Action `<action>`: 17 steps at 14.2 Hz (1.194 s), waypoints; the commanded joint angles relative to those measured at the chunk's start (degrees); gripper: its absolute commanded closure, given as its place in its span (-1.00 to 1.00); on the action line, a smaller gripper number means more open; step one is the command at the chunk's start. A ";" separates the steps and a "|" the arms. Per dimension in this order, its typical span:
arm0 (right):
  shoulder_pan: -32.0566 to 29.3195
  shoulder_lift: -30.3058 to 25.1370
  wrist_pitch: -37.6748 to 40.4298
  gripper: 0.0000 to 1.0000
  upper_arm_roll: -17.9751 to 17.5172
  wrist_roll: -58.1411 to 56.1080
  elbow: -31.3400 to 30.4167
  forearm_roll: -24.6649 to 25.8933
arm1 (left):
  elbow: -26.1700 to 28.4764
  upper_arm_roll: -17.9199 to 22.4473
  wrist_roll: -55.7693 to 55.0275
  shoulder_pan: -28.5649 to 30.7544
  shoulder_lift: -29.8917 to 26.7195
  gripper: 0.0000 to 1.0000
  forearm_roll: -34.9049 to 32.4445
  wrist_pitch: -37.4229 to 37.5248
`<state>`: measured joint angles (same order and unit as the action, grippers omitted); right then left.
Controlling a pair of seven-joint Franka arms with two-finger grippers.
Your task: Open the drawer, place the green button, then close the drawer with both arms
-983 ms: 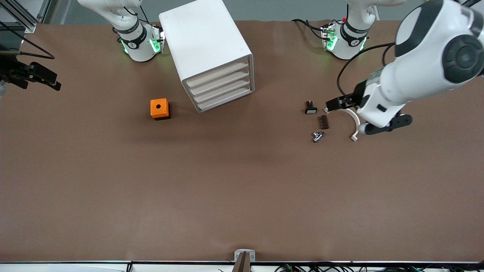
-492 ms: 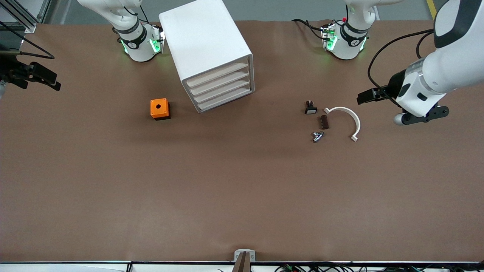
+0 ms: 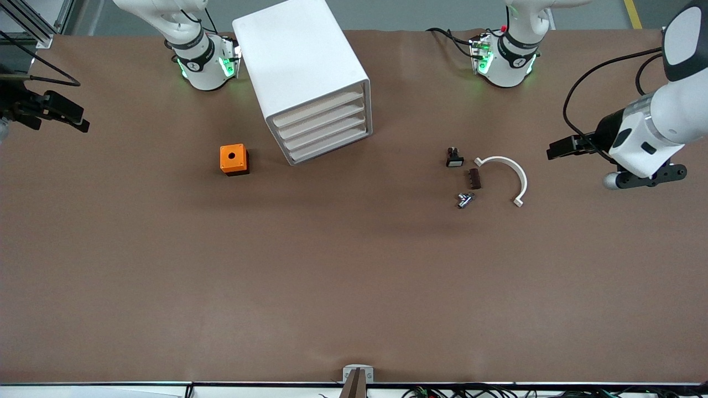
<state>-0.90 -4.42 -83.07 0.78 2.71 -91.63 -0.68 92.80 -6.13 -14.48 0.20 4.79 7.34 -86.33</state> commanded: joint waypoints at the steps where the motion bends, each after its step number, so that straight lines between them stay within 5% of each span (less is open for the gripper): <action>1: -0.86 -3.14 -1.66 -1.00 -0.52 -0.69 -3.29 0.15 | 8.07 1.55 1.64 -1.25 -5.21 -1.00 -2.49 -6.10; 5: -0.86 -3.14 -1.66 -1.00 -0.52 -0.69 -3.29 0.15 | 15.13 2.35 1.82 -1.52 -10.24 -1.00 -2.95 -14.21; 13: -0.85 -3.14 -2.88 -1.00 -0.52 -3.84 -3.29 0.15 | 9.07 2.35 3.93 0.15 -9.45 -1.00 -3.03 -15.80; 17: -0.86 -3.14 -3.50 -1.00 -0.52 -4.56 -3.20 0.15 | 1.70 2.35 3.58 0.24 -4.62 -1.00 -3.03 -15.53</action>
<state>-0.90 -5.82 -85.56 0.77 -0.65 -93.03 -0.68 99.60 -3.82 -11.42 0.42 -3.38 5.51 -102.31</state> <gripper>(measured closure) 0.000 0.000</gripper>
